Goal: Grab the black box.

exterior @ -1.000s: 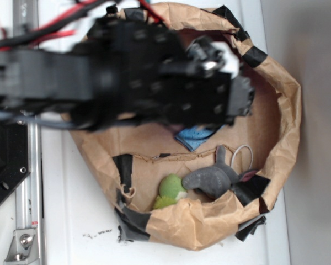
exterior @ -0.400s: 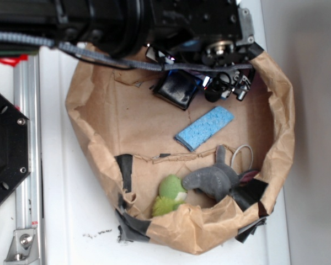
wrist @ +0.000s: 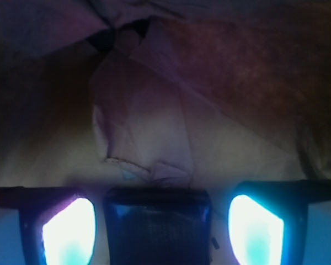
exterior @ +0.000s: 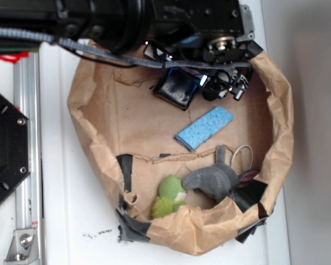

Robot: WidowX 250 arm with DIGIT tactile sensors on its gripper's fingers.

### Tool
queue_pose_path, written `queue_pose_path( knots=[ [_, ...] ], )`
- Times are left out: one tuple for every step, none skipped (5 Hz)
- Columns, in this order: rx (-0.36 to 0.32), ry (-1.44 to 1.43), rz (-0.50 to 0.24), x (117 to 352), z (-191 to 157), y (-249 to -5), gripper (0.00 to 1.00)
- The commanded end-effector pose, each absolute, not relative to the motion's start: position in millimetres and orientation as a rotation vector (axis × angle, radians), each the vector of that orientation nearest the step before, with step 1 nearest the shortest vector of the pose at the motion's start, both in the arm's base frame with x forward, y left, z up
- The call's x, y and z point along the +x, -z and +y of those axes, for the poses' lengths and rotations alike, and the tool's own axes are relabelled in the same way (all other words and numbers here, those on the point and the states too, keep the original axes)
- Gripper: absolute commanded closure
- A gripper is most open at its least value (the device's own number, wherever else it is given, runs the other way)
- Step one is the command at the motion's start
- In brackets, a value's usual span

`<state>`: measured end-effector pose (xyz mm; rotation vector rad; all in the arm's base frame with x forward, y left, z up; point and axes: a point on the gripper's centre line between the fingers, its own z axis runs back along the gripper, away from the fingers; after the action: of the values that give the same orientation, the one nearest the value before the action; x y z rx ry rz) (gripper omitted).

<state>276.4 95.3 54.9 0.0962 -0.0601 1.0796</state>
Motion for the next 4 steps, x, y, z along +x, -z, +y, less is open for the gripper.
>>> queue_pose_path(
  knots=[
    [0.078, -1.079, -0.072, 263, 86, -55, 0.00],
    [0.107, -1.089, -0.128, 270, 76, -48, 0.00],
    [0.083, -1.077, -0.122, 278, 78, -39, 0.00],
    [0.089, -1.056, -0.095, 281, 78, -24, 0.00]
  ],
)
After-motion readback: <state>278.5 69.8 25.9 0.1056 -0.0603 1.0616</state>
